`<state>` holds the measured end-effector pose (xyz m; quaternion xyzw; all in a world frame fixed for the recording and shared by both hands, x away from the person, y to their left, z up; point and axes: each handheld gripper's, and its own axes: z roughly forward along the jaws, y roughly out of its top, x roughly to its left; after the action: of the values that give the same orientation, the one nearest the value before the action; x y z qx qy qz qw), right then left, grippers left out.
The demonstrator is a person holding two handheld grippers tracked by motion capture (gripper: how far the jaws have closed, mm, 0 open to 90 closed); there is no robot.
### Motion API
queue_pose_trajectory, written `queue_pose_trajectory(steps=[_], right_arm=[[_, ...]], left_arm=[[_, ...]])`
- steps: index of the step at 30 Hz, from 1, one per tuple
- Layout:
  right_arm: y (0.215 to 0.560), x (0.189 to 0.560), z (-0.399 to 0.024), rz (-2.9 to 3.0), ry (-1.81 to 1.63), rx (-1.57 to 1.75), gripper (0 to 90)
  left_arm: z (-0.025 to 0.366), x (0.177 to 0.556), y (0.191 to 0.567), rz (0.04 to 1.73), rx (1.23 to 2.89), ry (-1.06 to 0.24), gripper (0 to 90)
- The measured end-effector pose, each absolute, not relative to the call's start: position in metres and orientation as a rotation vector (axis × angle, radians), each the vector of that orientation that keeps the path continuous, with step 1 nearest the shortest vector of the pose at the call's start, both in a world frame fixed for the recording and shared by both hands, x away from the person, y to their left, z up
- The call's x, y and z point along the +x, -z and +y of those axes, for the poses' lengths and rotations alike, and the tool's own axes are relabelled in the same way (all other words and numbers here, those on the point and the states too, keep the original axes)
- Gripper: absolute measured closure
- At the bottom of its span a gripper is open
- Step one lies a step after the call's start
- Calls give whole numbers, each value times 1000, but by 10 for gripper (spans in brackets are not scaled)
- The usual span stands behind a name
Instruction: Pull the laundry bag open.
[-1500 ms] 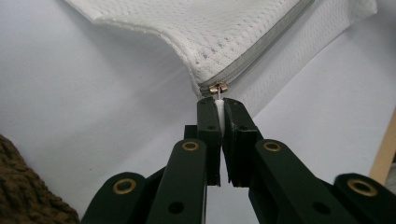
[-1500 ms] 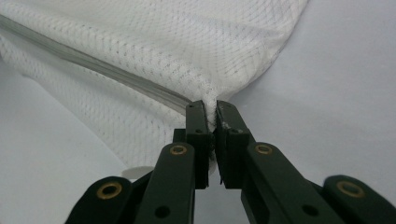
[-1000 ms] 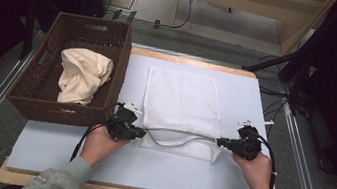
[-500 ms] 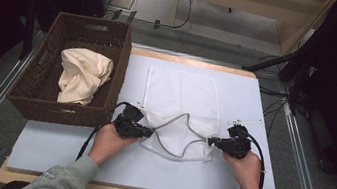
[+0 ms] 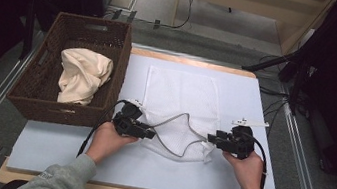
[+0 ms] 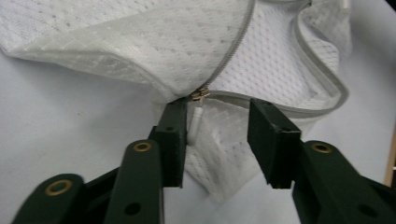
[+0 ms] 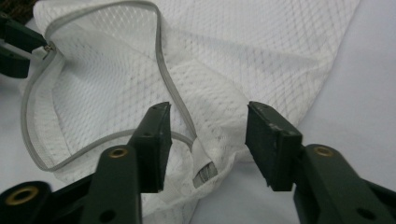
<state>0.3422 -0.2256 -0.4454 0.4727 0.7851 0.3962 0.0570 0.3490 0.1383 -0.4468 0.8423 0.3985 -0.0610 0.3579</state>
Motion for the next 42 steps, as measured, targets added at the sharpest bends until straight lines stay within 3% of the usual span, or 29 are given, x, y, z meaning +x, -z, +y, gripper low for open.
queue_pose_trajectory(steps=[9,42], right_arm=[[443,342,-216,2398,-1234,1380,434],[440,373,-164,2535,-1230,1261,440]], left_arm=[[142,339,439,988,2193,136,384],[190,302,419,1070,2088,89,362]])
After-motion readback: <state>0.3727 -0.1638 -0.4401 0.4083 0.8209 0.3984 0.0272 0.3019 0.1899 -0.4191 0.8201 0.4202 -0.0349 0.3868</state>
